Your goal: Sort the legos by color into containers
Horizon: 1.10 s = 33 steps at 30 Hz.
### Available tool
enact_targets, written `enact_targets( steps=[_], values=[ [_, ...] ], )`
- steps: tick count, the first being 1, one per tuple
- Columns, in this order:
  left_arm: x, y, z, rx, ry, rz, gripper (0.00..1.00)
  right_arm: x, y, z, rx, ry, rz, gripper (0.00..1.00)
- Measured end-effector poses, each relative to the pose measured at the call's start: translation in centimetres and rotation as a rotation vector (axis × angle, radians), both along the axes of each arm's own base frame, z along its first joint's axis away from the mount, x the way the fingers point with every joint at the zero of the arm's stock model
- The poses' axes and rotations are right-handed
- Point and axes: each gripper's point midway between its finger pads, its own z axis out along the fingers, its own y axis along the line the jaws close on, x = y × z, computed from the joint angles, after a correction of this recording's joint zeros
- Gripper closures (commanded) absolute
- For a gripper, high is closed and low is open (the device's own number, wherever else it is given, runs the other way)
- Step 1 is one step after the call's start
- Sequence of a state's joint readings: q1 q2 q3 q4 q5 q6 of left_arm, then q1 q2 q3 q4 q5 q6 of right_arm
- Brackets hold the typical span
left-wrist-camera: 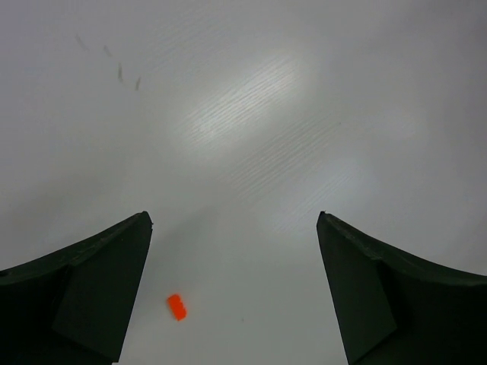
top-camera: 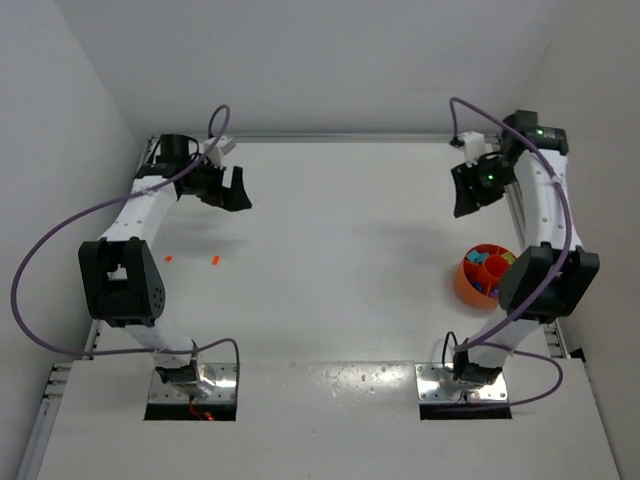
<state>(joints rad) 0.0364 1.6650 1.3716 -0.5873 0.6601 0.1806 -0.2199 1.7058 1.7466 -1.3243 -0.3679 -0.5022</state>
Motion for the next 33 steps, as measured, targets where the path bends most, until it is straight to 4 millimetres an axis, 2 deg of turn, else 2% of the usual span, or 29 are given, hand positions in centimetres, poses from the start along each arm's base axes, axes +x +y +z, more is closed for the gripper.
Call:
enact_targets(
  steps=[3, 5, 8, 14, 17, 21, 33],
  values=[
    [-1.0, 2.2, -1.1, 0.084, 0.037, 0.040, 0.20, 0.9, 4.4, -2.0, 0.021, 0.035, 0.125, 0.55],
    [-2.2, 3.4, -1.9, 0.157, 0.064, 0.068, 0.36, 1.7, 7.2, -3.4, 0.040, 0.052, 0.194, 0.55],
    [-4.0, 5.1, -3.1, 0.249, 0.109, 0.111, 0.46, 3.0, 10.5, -5.4, 0.073, 0.067, 0.260, 0.55],
    [-8.2, 8.6, -7.7, 0.433, 0.267, 0.229, 0.51, 4.9, 14.3, -8.4, 0.117, 0.077, 0.305, 0.55],
    [-9.4, 10.1, -9.1, 0.497, 0.325, 0.299, 0.53, 5.6, 15.3, -8.8, 0.128, 0.069, 0.317, 0.55],
    [-9.2, 10.8, -9.8, 0.520, 0.345, 0.372, 0.53, 6.1, 16.1, -8.8, 0.133, 0.050, 0.329, 0.55],
    [-8.0, 9.4, -13.9, 0.472, 0.419, 0.363, 0.53, 6.0, 16.5, -9.1, 0.120, 0.050, 0.335, 0.55]
  ],
)
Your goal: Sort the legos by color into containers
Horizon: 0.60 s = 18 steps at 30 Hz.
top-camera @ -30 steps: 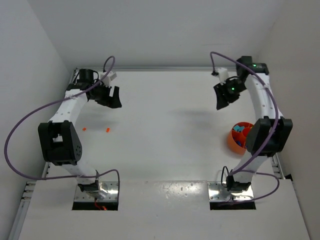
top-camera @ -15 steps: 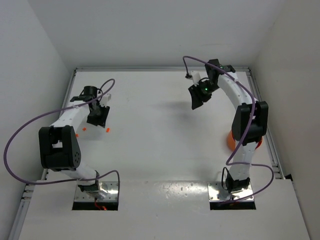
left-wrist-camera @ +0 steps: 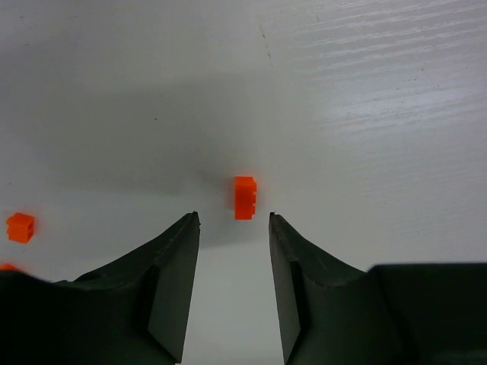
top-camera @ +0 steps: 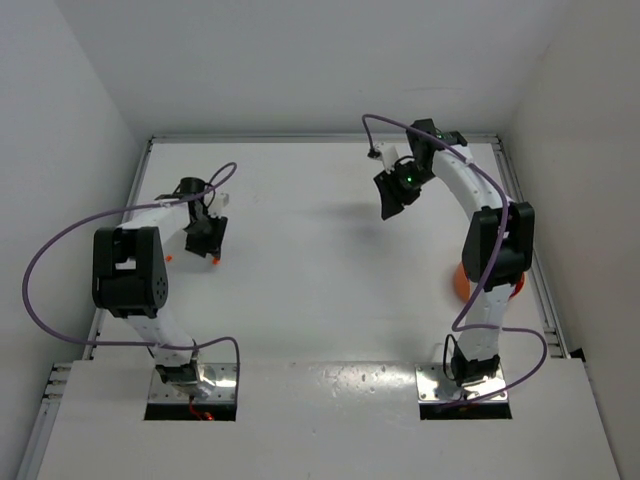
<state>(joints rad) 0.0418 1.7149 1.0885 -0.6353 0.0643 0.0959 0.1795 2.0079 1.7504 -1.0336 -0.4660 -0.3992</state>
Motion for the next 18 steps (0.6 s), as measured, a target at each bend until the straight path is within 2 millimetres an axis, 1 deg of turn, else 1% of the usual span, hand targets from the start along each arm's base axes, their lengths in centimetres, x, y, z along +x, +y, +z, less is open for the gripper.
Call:
enact_targets(
  steps=[3, 8, 11, 14, 16, 18],
  values=[
    [0.0, -0.4, -0.9, -0.014, 0.020, -0.009, 0.53, 0.0, 0.0, -0.2, -0.012, -0.002, 0.002, 0.55],
    [0.1, -0.5, -1.4, -0.023, 0.025, -0.015, 0.53, 0.1, 0.2, -0.2, -0.024, -0.010, 0.008, 0.55],
    [0.2, -0.5, -1.8, -0.023, 0.030, -0.016, 0.55, 0.0, 0.2, -0.3, -0.036, -0.013, 0.011, 0.55],
    [0.4, -0.5, -2.3, -0.021, 0.035, -0.016, 0.60, 0.0, 0.4, -0.3, -0.043, -0.015, 0.017, 0.55],
    [0.5, -0.4, -2.3, -0.016, 0.032, -0.017, 0.66, -0.1, 0.6, -0.4, -0.045, -0.015, 0.022, 0.55],
    [0.6, -0.3, -2.4, -0.011, 0.031, -0.015, 0.70, -0.1, 0.7, -0.4, -0.049, -0.017, 0.024, 0.55]
  ],
)
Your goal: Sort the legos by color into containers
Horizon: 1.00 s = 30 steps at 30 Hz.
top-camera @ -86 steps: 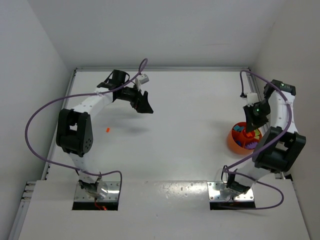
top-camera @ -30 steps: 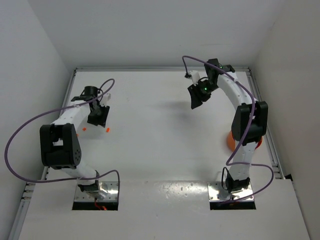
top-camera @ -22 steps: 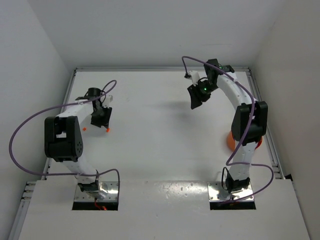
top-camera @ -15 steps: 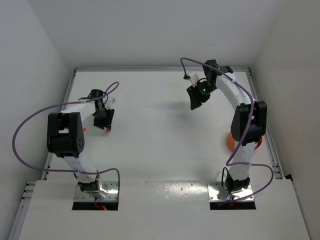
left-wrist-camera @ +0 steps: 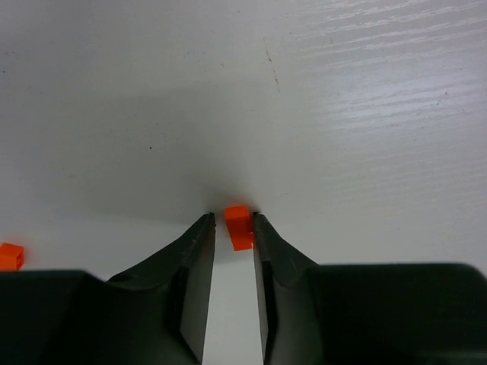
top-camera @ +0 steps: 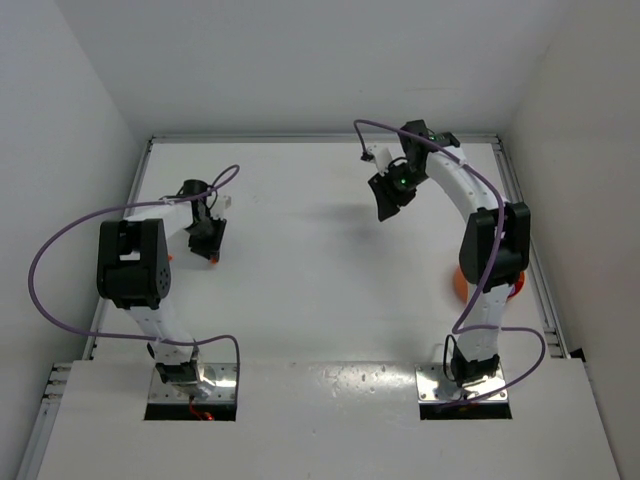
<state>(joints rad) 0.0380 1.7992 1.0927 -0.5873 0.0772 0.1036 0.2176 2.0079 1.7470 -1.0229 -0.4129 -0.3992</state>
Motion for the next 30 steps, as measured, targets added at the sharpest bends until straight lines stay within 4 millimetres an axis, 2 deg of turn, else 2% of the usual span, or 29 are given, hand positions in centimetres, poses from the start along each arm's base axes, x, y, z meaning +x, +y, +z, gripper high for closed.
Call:
enact_targets(
  steps=[8, 10, 12, 15, 17, 19, 23, 25, 28, 30],
  values=[
    [0.2, 0.0, 0.0, 0.002, -0.007, -0.017, 0.89, 0.0, 0.0, -0.1, -0.018, -0.005, 0.003, 0.55],
    [0.1, -0.1, 0.0, -0.006, -0.008, -0.031, 0.97, -0.1, 0.0, -0.2, -0.017, -0.003, 0.003, 0.55],
    [0.1, -0.7, 0.0, -0.042, -0.011, -0.052, 1.00, -0.3, 0.3, -0.4, -0.003, 0.007, 0.000, 0.55],
    [-0.4, -3.0, 0.4, -0.205, -0.002, -0.110, 1.00, -1.5, 1.2, -0.8, 0.063, 0.047, -0.004, 0.54],
    [-1.3, -5.5, 1.2, -0.361, 0.017, -0.154, 1.00, -2.2, 2.3, -0.7, 0.133, 0.065, -0.015, 0.51],
    [-1.7, -7.9, 2.7, -0.513, 0.029, -0.187, 1.00, -3.1, 3.4, -0.7, 0.207, 0.048, -0.035, 0.48],
    [0.3, -11.9, 7.2, -0.812, -0.009, -0.248, 1.00, -3.8, 6.2, 0.5, 0.329, -0.051, -0.027, 0.45],
    [0.9, -13.2, 9.0, -0.914, -0.022, -0.269, 1.00, -3.3, 8.4, 1.5, 0.388, -0.113, 0.013, 0.43],
    [0.6, -14.7, 11.4, -1.045, -0.016, -0.289, 1.00, -2.6, 11.9, 3.1, 0.473, -0.208, 0.100, 0.41],
    [0.1, -15.8, 12.4, -1.108, 0.003, -0.304, 1.00, -3.2, 14.6, 3.9, 0.516, -0.255, 0.184, 0.41]
  ],
)
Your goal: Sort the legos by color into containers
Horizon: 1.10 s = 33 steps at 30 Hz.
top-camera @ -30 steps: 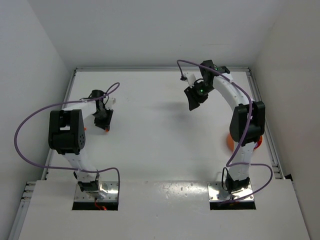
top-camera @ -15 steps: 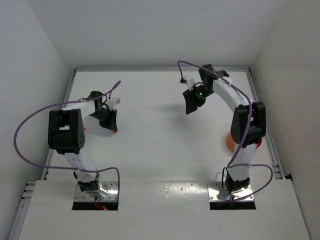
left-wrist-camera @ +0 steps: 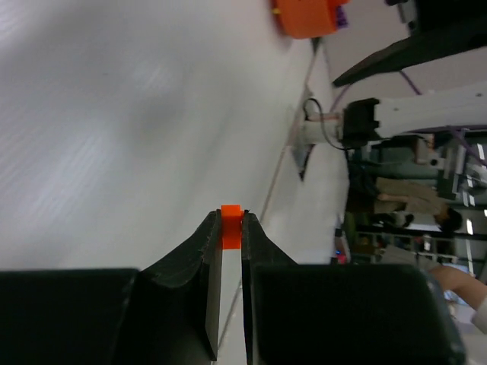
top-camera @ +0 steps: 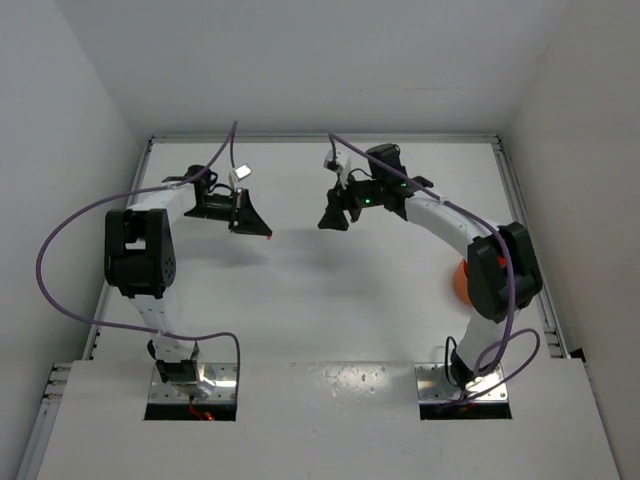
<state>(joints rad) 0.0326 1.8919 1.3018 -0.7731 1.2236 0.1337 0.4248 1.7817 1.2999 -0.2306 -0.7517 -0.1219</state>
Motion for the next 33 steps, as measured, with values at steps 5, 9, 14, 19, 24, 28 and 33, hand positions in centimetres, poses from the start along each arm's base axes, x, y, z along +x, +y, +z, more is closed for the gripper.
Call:
enact_targets(
  steps=[5, 9, 14, 19, 24, 28, 33],
  values=[
    [-1.6, -2.7, 2.0, -0.115, 0.041, -0.075, 1.00, -1.5, 4.4, 1.4, 0.064, -0.144, 0.149, 0.41],
    [-2.2, -3.5, 2.8, -0.153, 0.059, -0.100, 1.00, -1.8, 6.0, 0.9, 0.076, -0.197, 0.212, 0.41],
    [-2.4, -3.6, 3.2, -0.172, 0.067, -0.103, 1.00, -2.3, 6.7, 0.1, 0.066, -0.234, 0.259, 0.41],
    [-2.5, -3.7, 3.6, -0.186, 0.068, -0.108, 1.00, -3.3, 7.7, 0.1, 0.065, -0.270, 0.308, 0.41],
    [-2.6, -3.7, 3.8, -0.189, 0.069, -0.108, 1.00, -4.4, 8.7, 0.1, 0.066, -0.284, 0.347, 0.41],
    [-2.6, -3.7, 3.8, -0.190, 0.067, -0.109, 1.00, -5.3, 9.5, 0.1, 0.067, -0.288, 0.371, 0.41],
    [-2.6, -3.7, 3.9, -0.188, 0.063, -0.109, 1.00, -5.8, 10.1, 0.0, 0.065, -0.280, 0.370, 0.41]
  ],
)
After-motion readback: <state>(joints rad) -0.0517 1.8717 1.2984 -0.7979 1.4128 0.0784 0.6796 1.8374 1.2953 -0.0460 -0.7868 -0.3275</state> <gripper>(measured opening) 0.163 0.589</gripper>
